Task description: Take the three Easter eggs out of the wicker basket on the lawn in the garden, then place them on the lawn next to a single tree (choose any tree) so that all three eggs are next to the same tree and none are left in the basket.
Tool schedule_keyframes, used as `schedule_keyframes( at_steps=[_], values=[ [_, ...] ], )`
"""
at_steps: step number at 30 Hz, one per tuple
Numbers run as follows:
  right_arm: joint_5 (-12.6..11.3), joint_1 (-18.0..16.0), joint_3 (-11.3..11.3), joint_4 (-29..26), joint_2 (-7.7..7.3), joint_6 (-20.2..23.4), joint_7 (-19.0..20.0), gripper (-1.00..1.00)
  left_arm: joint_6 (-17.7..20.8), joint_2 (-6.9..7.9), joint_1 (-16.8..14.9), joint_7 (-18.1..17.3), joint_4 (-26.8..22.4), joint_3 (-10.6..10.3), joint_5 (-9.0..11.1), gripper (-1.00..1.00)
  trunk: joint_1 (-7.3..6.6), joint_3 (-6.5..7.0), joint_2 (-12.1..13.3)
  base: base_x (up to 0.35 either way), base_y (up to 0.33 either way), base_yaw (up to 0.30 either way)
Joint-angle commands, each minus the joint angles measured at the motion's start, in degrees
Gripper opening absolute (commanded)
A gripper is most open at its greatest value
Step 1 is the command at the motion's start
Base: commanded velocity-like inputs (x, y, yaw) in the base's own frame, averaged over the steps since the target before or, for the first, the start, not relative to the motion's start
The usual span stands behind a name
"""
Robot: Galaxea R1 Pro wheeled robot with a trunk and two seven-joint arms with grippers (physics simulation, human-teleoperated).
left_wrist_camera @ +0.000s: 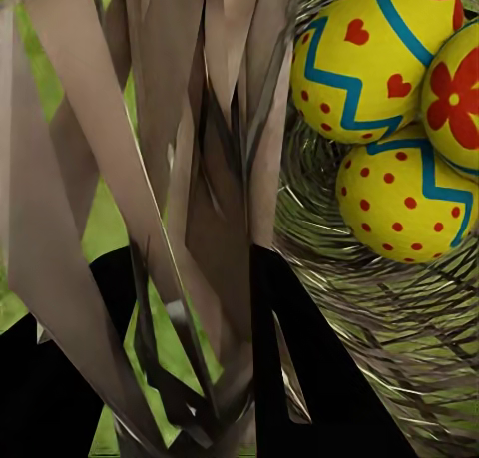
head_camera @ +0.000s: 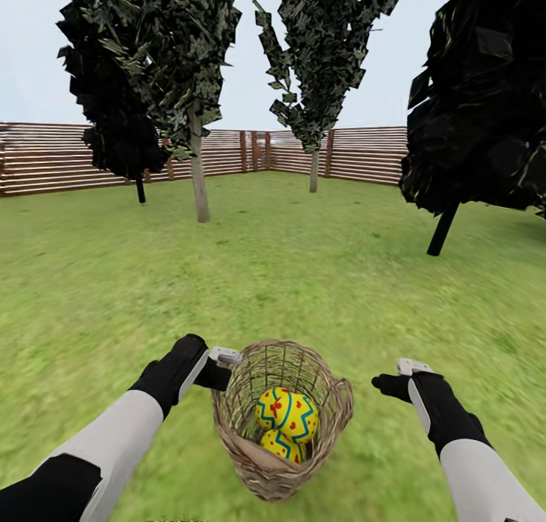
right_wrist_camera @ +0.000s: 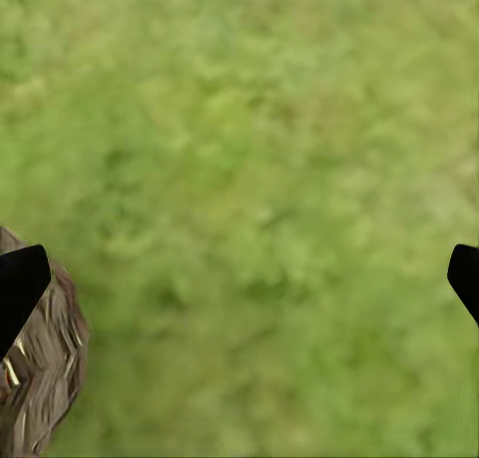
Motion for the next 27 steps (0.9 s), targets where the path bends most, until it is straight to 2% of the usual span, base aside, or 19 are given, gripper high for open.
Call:
schedule_keyframes(
  at_steps=[1, 13, 20, 24, 25, 27],
  values=[
    [0.6, 0.0, -0.2, -0.1, 0.02, 0.3, 0.6, 1.0, 0.2, 0.0, -0.1, 0.1, 0.0, -0.2, 1.0, -1.0, -0.24, 0.13, 0.4, 0.0, 0.0, 0.29],
    [0.6, 0.0, -0.2, -0.1, 0.02, 0.3, 0.6, 1.0, 0.3, -0.07, -0.1, 0.1, -0.2, -0.2, 1.0, -1.0, -2.87, 2.28, 5.2, 0.0, 0.0, 0.281],
    [1.2, 0.0, -0.2, 0.3, -0.19, 0.3, 0.3, 1.0, 0.3, 0.09, -0.1, 0.1, -0.3, -0.1, 1.1, -1.0, -4.41, 3.54, 8.0, 0.0, 0.0, 0.015],
    [1.4, 0.1, -0.2, 4.6, -0.27, 0.1, 0.1, 1.0, 0.3, 0.17, -0.1, 0.1, -0.2, 0.2, 1.0, -1.0, -5.29, 4.26, 9.6, 0.0, 0.0, 0.0],
    [2.1, 0.3, -0.2, 6.7, -0.34, -0.6, 0.0, 1.0, 0.3, 0.19, -0.1, 0.1, -0.2, 0.2, 1.0, -1.0, -5.51, 4.43, 10.0, 0.0, 0.0, 0.0],
    [7.4, 0.6, -0.2, 11.1, -0.41, -3.0, 0.2, 1.0, 0.3, 0.25, -0.1, 0.1, -0.3, 0.2, 1.0, -1.0, -5.95, 4.79, 10.8, 0.0, 0.0, 0.0]
  ],
)
